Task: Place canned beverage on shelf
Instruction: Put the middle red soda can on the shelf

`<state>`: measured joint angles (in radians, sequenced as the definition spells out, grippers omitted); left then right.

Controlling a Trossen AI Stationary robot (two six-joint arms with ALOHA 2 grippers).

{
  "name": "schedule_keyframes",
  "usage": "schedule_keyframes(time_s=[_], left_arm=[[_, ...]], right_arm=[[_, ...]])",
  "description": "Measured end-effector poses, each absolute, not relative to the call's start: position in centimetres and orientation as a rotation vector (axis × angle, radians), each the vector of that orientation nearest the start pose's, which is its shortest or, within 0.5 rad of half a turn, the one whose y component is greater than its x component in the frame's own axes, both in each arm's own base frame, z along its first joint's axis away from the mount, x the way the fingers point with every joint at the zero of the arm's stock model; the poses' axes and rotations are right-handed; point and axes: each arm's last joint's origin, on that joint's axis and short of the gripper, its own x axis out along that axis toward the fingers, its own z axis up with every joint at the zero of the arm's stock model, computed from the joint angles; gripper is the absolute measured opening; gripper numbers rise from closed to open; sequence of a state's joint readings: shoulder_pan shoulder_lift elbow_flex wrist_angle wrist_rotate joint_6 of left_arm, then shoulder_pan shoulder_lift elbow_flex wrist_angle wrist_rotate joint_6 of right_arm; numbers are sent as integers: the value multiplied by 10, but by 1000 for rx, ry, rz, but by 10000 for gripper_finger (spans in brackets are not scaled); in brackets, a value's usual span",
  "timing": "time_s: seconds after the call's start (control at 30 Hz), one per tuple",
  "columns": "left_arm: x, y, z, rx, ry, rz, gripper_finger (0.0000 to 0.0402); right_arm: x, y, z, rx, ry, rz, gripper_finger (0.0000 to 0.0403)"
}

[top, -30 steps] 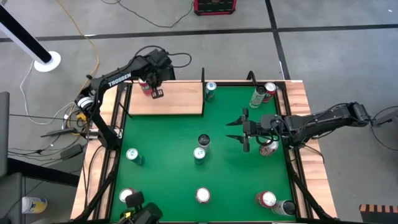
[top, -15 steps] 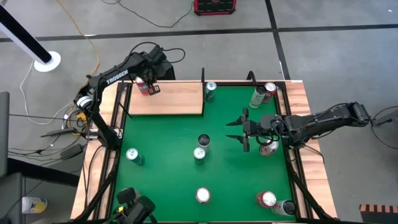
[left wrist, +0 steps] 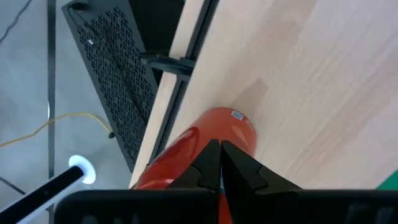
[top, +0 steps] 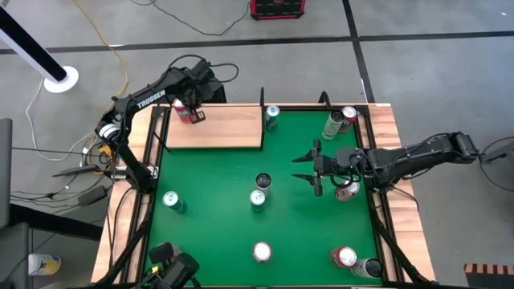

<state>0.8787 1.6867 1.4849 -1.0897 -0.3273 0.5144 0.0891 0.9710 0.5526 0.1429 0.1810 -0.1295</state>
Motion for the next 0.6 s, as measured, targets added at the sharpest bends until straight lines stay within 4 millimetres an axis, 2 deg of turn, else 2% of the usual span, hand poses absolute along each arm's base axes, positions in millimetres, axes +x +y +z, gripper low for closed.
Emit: schedule_keyframes(time_s=[0.6], left_arm=[[198,261,284,30,1555,692,0]], right_arm=[[211,14,251,-141,278,-77,240]])
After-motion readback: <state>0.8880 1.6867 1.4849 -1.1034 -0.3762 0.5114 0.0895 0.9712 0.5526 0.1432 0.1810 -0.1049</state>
